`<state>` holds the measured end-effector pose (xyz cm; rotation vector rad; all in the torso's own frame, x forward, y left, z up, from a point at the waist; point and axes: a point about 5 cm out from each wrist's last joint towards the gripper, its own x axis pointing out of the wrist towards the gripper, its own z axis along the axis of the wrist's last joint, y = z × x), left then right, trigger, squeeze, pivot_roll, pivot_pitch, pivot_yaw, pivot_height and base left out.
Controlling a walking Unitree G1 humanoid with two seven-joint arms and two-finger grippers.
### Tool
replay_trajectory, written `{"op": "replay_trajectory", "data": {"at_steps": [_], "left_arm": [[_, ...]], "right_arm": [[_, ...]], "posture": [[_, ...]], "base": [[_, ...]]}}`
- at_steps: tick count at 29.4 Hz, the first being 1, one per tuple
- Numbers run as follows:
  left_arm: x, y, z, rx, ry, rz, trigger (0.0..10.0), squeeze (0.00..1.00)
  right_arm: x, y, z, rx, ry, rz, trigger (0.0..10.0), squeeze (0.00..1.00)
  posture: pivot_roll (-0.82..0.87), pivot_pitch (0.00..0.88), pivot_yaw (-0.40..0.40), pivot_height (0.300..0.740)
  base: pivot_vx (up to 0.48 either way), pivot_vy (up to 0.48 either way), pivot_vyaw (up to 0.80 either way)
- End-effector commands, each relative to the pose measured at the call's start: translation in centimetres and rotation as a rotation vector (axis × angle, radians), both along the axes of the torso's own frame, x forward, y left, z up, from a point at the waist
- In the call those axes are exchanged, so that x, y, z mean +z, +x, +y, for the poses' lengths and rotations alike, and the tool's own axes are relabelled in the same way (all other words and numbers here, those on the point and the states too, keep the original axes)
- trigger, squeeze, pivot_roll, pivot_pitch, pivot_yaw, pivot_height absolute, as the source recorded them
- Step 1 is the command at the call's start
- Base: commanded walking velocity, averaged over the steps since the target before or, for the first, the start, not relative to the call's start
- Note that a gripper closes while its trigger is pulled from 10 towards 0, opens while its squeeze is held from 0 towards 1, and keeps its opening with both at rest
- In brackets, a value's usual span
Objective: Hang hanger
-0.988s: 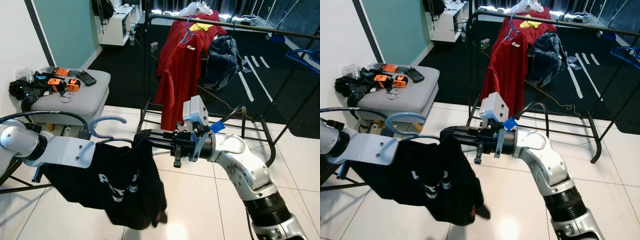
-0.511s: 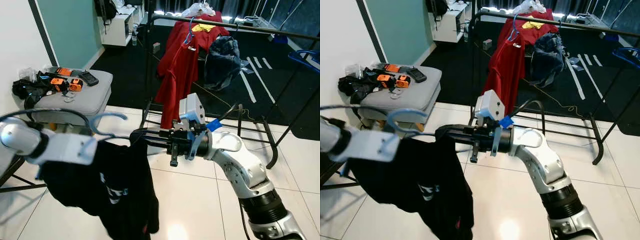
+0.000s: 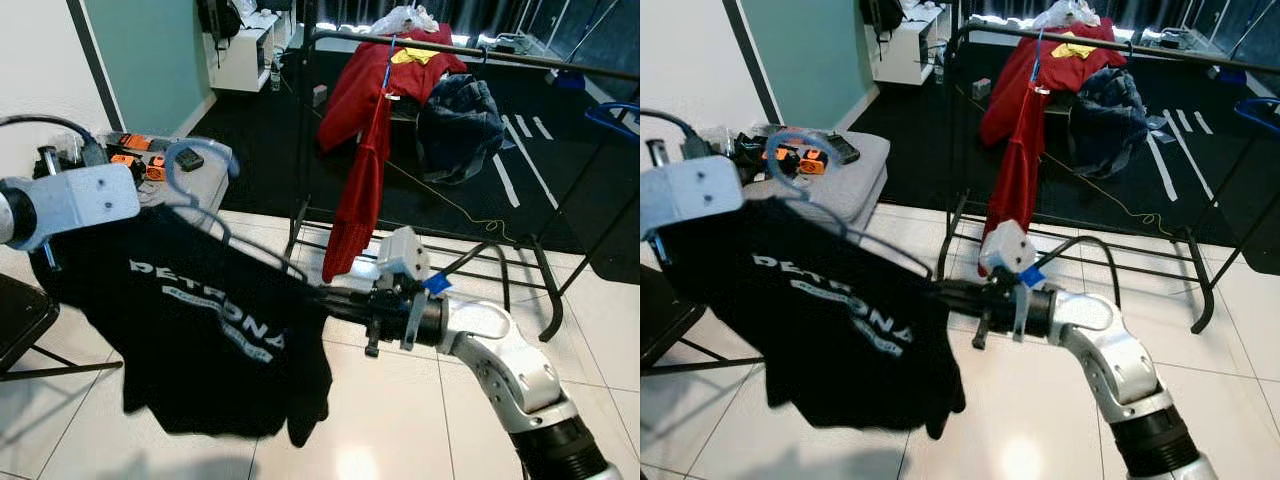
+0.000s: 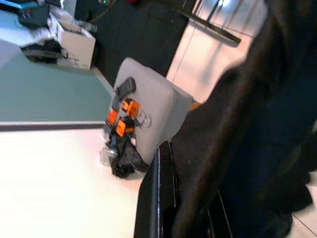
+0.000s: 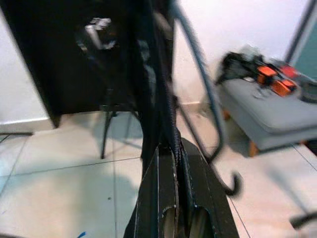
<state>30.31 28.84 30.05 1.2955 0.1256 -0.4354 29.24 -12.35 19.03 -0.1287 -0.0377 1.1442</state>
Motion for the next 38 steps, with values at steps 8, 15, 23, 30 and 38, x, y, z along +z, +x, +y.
{"op": "replay_trajectory", "data": {"at_steps": [8, 15, 23, 30, 38], "left_arm": [[1.3, 0.1, -0.4, -0.02, -0.071, -0.105, 10.0, 0.0], [4.4, 0.3, -2.0, -0.096, -0.229, -0.318, 10.0, 0.0], [7.6, 0.0, -4.3, -0.2, -0.404, -0.498, 10.0, 0.0], [9.3, -0.9, -5.6, -0.341, -0.517, -0.508, 10.0, 0.0], [11.9, -2.2, -6.7, -0.446, -0.663, -0.548, 10.0, 0.0]], "right_arm": [[-1.4, -0.2, -0.1, -0.058, 0.028, 0.053, 10.0, 1.0], [-1.8, -0.6, 0.8, -0.027, 0.042, 0.065, 10.0, 1.0], [-2.0, -0.9, 1.0, -0.015, 0.069, 0.083, 10.0, 1.0], [-0.4, 0.2, -1.7, -0.123, 0.343, 0.136, 10.0, 0.0], [-0.1, -1.3, -1.9, 0.033, 0.514, 0.23, 10.0, 0.0]], "posture": [[-0.05, 0.063, -0.01, 0.74], [-0.04, 0.063, -0.011, 0.74], [-0.04, 0.064, -0.008, 0.74], [-0.05, 0.066, 0.0, 0.74], [-0.04, 0.064, 0.002, 0.74]], "base": [[0.0, 0.0, 0.0], [0.0, 0.0, 0.0], [0.0, 0.0, 0.0], [0.0, 0.0, 0.0], [0.0, 0.0, 0.0]]}}
